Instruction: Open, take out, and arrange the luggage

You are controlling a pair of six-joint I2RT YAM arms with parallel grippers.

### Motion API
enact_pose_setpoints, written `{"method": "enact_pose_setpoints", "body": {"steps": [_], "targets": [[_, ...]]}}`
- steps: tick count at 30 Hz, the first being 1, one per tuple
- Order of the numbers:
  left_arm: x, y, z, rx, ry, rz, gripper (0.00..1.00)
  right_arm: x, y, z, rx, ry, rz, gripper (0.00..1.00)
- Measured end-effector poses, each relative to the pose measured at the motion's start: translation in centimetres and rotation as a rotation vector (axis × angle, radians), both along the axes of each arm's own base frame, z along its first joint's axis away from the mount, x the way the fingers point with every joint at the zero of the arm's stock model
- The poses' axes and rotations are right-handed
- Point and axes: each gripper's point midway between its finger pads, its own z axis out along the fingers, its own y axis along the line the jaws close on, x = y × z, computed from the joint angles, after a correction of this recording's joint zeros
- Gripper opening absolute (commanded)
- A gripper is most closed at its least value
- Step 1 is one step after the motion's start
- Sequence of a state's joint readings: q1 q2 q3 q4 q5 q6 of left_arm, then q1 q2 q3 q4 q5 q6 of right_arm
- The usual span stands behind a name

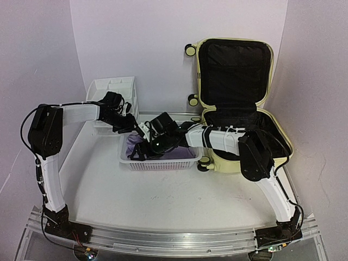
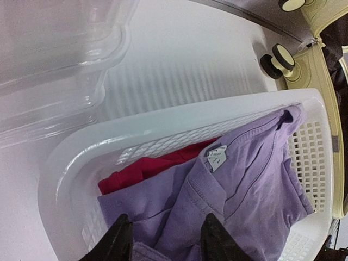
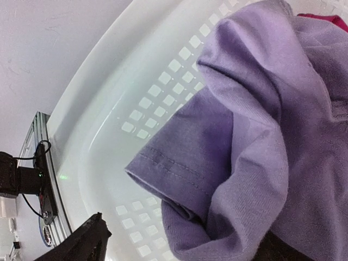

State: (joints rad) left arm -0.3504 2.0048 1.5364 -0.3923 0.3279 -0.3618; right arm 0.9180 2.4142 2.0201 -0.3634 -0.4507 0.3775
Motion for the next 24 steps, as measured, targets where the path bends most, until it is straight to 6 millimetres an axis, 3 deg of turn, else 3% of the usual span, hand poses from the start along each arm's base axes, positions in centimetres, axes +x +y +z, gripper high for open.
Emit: {"method": "enact_pose_setpoints", "body": {"steps": [5, 11, 14, 16, 19, 24], "targets": [[-0.8, 0.7, 2.3, 0.022, -0.028, -0.005, 0.55, -0.5, -0.1, 0.0, -0.022, 0.003, 0.006, 0.93], [-2.0, 1.1, 8.4, -0.001, -0.135, -0.021, 0.57, -0.1, 0.1, 1.2, -0.003, 0.043, -0.034, 0.93], [-2.9, 1.4, 10.4, -0.011, -0.173, -0.025, 0.57, 0.0, 0.0, 1.3, -0.002, 0.051, -0.048, 0.86], [-3.6, 1.6, 11.1, -0.014, -0.184, -0.029, 0.57, 0.1, -0.1, 1.3, -0.004, 0.063, -0.058, 0.72], [-4.5, 1.8, 11.3, -0.012, -0.18, -0.04, 0.56, 0.0, -0.1, 1.4, -0.004, 0.078, -0.064, 0.63], [-5.2, 1.8, 10.5, -0.007, -0.154, -0.055, 0.55, 0.0, 0.4, 2.7, 0.023, 0.089, -0.064, 0.67]]}}
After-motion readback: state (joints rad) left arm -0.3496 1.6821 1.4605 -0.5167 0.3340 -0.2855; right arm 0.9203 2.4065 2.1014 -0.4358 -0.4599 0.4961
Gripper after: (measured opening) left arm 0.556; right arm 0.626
